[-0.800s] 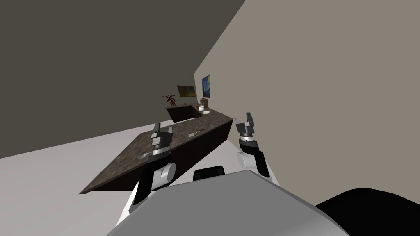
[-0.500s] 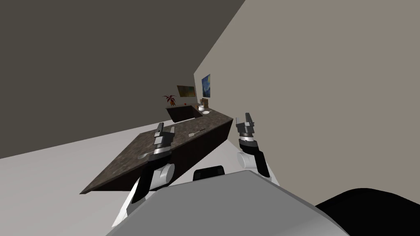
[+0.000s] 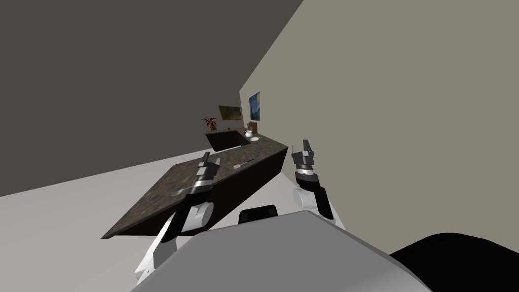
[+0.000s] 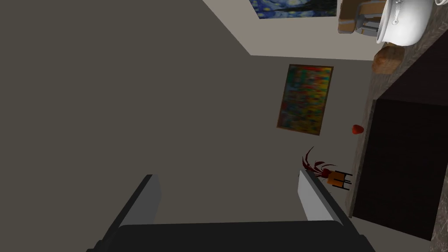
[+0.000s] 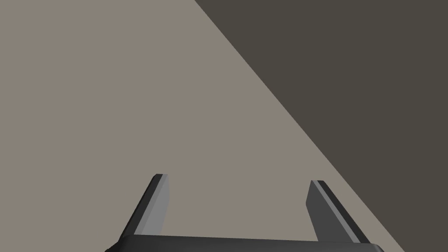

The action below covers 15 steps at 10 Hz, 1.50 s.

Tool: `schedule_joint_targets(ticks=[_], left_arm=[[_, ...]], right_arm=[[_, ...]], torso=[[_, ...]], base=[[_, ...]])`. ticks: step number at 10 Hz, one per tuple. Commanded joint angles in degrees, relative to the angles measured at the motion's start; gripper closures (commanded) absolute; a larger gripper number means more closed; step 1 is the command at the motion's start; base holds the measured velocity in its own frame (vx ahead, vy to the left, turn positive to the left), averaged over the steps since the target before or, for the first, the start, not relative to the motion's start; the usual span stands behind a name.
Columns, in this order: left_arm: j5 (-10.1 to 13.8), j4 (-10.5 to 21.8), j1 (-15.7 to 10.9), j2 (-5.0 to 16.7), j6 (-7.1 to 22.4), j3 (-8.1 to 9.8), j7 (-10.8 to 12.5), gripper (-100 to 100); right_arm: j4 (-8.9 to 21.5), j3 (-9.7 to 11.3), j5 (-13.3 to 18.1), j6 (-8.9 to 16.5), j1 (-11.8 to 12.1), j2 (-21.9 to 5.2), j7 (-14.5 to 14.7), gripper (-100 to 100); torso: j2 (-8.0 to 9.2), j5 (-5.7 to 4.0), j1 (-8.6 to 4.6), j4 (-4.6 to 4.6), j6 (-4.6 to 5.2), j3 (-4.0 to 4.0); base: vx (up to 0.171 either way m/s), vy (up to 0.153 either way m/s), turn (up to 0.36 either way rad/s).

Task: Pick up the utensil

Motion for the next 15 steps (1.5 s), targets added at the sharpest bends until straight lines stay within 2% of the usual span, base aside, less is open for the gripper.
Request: schedule_joint_targets(ticks=[1,3,4,5,6,7,8,9,10,11,12,13,14,15], left_arm=[[0.41,0.68,-0.69,0.82,1.6,-0.18,0.61,-100],[2.63,2.16,-2.47,4.37,5.99,-0.73,3.4,-100],[2.63,2.16,-2.47,4.37,7.05,-0.73,3.4,-100],[3.88,2.96,-3.45,6.11,9.34,-1.03,4.96,-100],[3.88,2.96,-3.45,6.11,10.09,-1.03,4.96,-100],[5.2,3.78,-4.49,7.81,12.45,-1.33,6.61,-100],[5.2,3.78,-4.49,7.81,13.31,-1.33,6.61,-100],[6.59,4.64,-5.57,9.47,15.18,-1.65,8.33,-100],[6.59,4.64,-5.57,9.47,16.67,-1.65,8.33,-100],[8.04,5.52,-6.69,11.08,18.38,-1.96,10.11,-100],[8.04,5.52,-6.69,11.08,19.99,-1.96,10.11,-100],[9.54,6.43,-7.82,12.64,21.47,-2.27,11.94,-100],[9.54,6.43,-7.82,12.64,23.39,-2.27,11.94,-100],[9.54,6.43,-7.82,12.64,23.74,-2.27,11.94,-100]], right_arm=[[0.0,0.0,0.0,0.0,0.0,0.0,0.0,0],[0.0,0.0,0.0,0.0,0.0,0.0,0.0,0],[0.0,0.0,0.0,0.0,0.0,0.0,0.0,0],[0.0,0.0,0.0,0.0,0.0,0.0,0.0,0],[0.0,0.0,0.0,0.0,0.0,0.0,0.0,0],[0.0,0.0,0.0,0.0,0.0,0.0,0.0,0],[0.0,0.0,0.0,0.0,0.0,0.0,0.0,0],[0.0,0.0,0.0,0.0,0.0,0.0,0.0,0],[0.0,0.0,0.0,0.0,0.0,0.0,0.0,0],[0.0,0.0,0.0,0.0,0.0,0.0,0.0,0],[0.0,0.0,0.0,0.0,0.0,0.0,0.0,0],[0.0,0.0,0.0,0.0,0.0,0.0,0.0,0],[0.0,0.0,0.0,0.0,0.0,0.0,0.0,0],[0.0,0.0,0.0,0.0,0.0,0.0,0.0,0]], torso=[[0.0,0.0,0.0,0.0,0.0,0.0],[-0.01,0.0,0.0,0.0,0.0,-0.01],[0.0,0.01,0.01,0.0,0.0,0.0],[0.0,0.0,0.01,0.0,0.0,0.0],[0.01,0.01,0.01,0.0,0.0,0.0],[0.0,0.0,-0.01,0.0,0.0,0.0],[0.0,0.0,-0.01,0.0,0.0,0.0],[0.0,0.0,-0.02,0.0,-0.01,0.0],[0.0,0.0,0.0,0.0,0.0,0.0],[0.0,0.0,-0.01,0.0,0.0,0.0],[0.0,0.01,0.02,0.0,0.0,0.0],[0.0,0.01,0.0,0.0,-0.01,0.0],[0.01,0.0,0.0,0.0,0.0,0.0],[0.0,0.0,-0.02,0.0,-0.01,0.0]], base=[[-0.009,0.01,-0.003],[-0.014,0.017,-0.007],[-0.014,0.017,-0.005],[-0.015,0.02,-0.005],[-0.012,0.013,-0.005],[-0.013,0.012,-0.007],[-0.012,0.011,-0.005],[-0.015,0.014,-0.006],[-0.012,0.017,-0.008],[-0.016,0.021,-0.011],[-0.015,0.015,-0.009],[-0.015,0.016,-0.014],[-0.011,0.013,-0.009],[0.0,0.0,0.0]])
